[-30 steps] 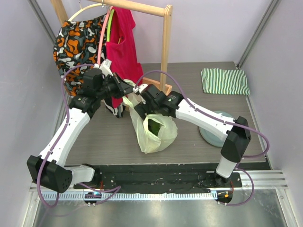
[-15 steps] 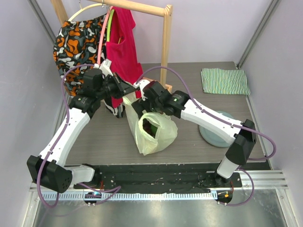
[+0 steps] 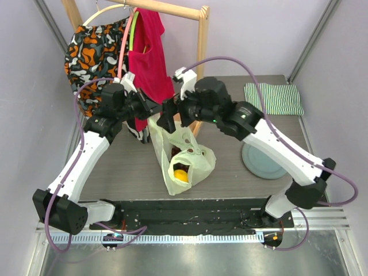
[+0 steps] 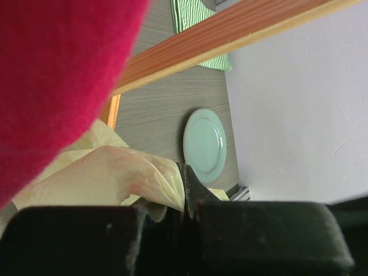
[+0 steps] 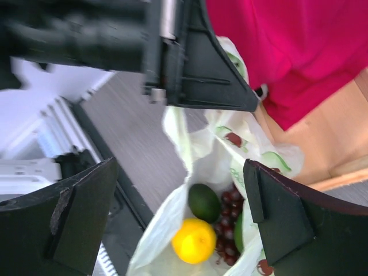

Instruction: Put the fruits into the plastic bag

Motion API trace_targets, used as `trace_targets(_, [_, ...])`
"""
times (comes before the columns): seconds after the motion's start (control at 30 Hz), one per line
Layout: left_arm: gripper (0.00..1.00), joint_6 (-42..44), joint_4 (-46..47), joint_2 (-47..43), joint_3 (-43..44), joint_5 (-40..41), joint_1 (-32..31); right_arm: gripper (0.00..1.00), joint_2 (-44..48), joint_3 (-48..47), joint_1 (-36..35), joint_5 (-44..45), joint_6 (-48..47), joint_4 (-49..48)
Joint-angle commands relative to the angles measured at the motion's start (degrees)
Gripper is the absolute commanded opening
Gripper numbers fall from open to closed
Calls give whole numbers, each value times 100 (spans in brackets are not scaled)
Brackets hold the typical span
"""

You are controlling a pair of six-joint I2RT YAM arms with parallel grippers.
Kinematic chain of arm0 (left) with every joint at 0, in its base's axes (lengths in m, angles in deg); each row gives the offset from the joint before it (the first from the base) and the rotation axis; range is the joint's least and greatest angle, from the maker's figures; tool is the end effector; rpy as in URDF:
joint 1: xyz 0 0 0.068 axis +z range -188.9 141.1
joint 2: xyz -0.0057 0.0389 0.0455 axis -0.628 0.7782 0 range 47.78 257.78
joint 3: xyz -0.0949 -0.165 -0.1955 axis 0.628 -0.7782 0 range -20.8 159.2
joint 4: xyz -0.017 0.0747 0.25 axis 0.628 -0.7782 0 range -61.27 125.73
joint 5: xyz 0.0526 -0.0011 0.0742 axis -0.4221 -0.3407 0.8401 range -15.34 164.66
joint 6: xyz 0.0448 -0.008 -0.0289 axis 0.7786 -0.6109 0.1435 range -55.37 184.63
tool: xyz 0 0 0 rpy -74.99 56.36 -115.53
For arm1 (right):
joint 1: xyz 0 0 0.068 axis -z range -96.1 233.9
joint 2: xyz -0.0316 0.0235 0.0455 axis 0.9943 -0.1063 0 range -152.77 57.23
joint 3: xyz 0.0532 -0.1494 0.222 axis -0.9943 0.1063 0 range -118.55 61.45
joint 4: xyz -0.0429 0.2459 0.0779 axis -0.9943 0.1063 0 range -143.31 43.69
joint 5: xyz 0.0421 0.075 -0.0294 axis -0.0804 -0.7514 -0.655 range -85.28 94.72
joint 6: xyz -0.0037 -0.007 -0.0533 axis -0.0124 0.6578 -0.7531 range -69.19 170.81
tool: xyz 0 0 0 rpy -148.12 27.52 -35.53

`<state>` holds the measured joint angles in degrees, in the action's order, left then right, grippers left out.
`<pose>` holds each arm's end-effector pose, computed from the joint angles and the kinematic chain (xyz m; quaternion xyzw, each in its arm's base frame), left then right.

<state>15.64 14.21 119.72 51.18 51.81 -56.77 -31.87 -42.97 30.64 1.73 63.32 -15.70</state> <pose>0.2648 -0.0999 0.3856 -0.1100 0.8103 -0.4406 0.3703 0.2005 0.2717 0.4586 -0.3026 0.7731 0.3206 0.4560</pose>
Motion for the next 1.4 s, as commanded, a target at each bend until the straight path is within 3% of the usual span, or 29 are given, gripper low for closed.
trace_targets(0.0, [0, 56, -45, -84, 280, 132, 20, 100, 586, -289, -27, -622, 427, 104])
trace_targets(0.13, [0, 22, -63, -31, 377, 193, 20, 97, 885, -88, -27, -1168, 813, 905])
trace_targets(0.33, [0, -5, -19, 83, 395, 220, 20, 95, 1694, 571, -36, -2387, 1674, 1091])
trace_targets(0.43, [0, -40, 7, 162, 439, 158, 20, 88, 1799, 923, -97, -2969, 2061, 1170])
trace_targets(0.7, [0, -84, 104, 250, 483, 106, 20, 86, 1782, 1565, -589, -3279, 2344, 793])
trace_targets(1.03, [0, -58, 86, 189, 465, 105, 20, 85, 1018, 1285, -739, -1812, 1685, 958])
trace_targets(1.37, [0, -32, 157, 189, 439, 53, 20, 85, 96, 2, -1590, -301, 1104, 1784])
